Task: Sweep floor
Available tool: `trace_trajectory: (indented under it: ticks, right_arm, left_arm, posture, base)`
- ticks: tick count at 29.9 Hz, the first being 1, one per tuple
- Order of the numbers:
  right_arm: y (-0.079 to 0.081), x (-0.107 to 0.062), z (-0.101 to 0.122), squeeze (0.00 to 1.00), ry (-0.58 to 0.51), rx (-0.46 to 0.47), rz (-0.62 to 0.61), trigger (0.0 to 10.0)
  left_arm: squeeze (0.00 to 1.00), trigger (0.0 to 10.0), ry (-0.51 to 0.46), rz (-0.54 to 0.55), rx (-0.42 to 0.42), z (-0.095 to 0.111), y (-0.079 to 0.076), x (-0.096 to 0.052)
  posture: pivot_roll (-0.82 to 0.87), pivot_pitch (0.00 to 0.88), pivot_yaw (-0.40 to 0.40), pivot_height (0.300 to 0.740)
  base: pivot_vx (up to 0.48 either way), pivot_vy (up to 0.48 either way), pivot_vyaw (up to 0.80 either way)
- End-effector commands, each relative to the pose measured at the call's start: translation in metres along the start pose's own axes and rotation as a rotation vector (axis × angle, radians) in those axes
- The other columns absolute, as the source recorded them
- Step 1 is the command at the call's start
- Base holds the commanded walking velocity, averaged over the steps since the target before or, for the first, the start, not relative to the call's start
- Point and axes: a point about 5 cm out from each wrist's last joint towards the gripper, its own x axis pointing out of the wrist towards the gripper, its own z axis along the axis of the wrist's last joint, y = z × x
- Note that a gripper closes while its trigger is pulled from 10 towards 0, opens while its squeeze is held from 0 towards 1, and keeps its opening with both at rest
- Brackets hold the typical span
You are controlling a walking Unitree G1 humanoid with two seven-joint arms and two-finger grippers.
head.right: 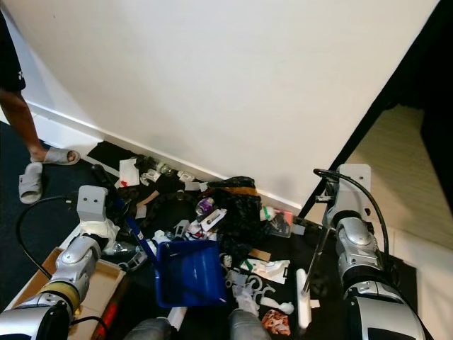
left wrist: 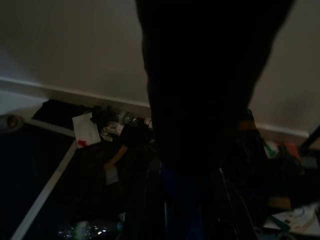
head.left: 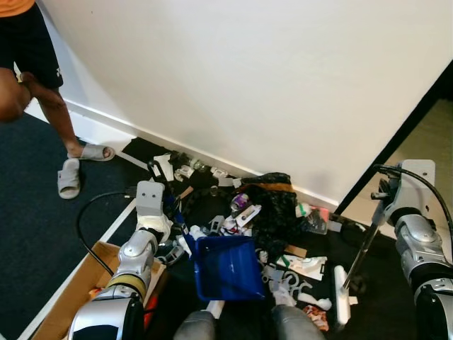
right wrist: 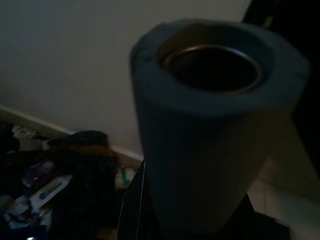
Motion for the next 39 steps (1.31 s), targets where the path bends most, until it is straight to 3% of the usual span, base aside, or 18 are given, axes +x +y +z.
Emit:
trace_trajectory:
  ticks: [1,7,9,14,16,19,20,23,25,27,31,39]
  right_arm:
    - [-0.005,0.004,0.016,0.00,-0.067,-0.035,0.005,10.0]
    - [-0.013,0.008,0.031,0.00,-0.115,-0.058,0.006,10.0]
    - [-0.021,0.010,0.043,0.00,-0.153,-0.072,-0.005,10.0]
    - [-0.028,0.010,0.055,0.00,-0.198,-0.095,-0.003,10.0]
    - [-0.031,0.008,0.058,0.00,-0.215,-0.110,0.006,10.0]
    - [-0.032,0.007,0.059,0.00,-0.220,-0.115,0.009,10.0]
    - [-0.033,0.005,0.060,0.00,-0.227,-0.126,0.017,10.0]
    - [-0.034,0.002,0.062,0.00,-0.237,-0.145,0.035,10.0]
    - [-0.032,-0.001,0.061,0.00,-0.240,-0.157,0.053,10.0]
    - [-0.031,-0.002,0.060,0.00,-0.240,-0.157,0.058,10.0]
    - [-0.022,-0.005,0.057,0.00,-0.237,-0.145,0.085,10.0]
    - [0.005,-0.007,0.048,0.00,-0.207,-0.126,0.155,10.0]
  left_arm:
    - [0.00,10.0,-0.012,-0.006,0.070,0.004,0.008,-0.003]
    - [0.00,10.0,0.020,-0.038,0.174,0.003,0.012,-0.005]
    - [0.00,10.0,0.047,-0.029,0.232,0.003,0.019,-0.008]
    - [0.00,10.0,0.083,-0.002,0.253,-0.003,0.026,-0.014]
    - [0.00,10.0,0.091,-0.005,0.229,-0.009,0.024,-0.016]
    - [0.00,10.0,0.092,-0.006,0.221,-0.010,0.023,-0.017]
    - [0.00,10.0,0.082,-0.008,0.200,-0.011,0.019,-0.015]
    - [0.00,10.0,0.054,-0.011,0.160,-0.007,0.011,-0.010]
    - [0.00,10.0,-0.014,-0.008,0.060,0.008,0.005,0.002]
    - [0.00,10.0,-0.032,-0.010,0.035,0.012,0.004,0.004]
    - [0.00,10.0,-0.119,-0.033,-0.041,0.031,-0.001,0.014]
    - [0.00,10.0,-0.145,-0.082,-0.033,0.033,-0.011,0.017]
  posture:
    - [0.09,0.059,-0.025,0.740]
    - [0.10,0.066,-0.024,0.740]
    - [0.09,0.081,-0.026,0.740]
    - [0.08,0.122,-0.029,0.740]
    - [0.06,0.177,-0.034,0.740]
    - [0.06,0.177,-0.034,0.740]
    - [0.04,0.221,-0.038,0.740]
    - [0.02,0.256,-0.041,0.740]
    - [0.01,0.280,-0.037,0.740]
    - [0.01,0.279,-0.035,0.740]
    - [0.01,0.275,-0.031,0.740]
    - [0.02,0.260,-0.028,0.740]
  base:
    - [0.000,0.000,0.00]
    - [0.000,0.000,0.00]
    - [0.000,0.000,0.00]
    - [0.000,0.000,0.00]
    - [0.000,0.000,0.00]
    - [0.000,0.000,0.00]
    - [0.000,0.000,0.00]
    - [0.000,0.000,0.00]
    - [0.000,0.000,0.00]
    - [0.000,0.000,0.00]
    - [0.000,0.000,0.00]
    - [0.000,0.000,0.00]
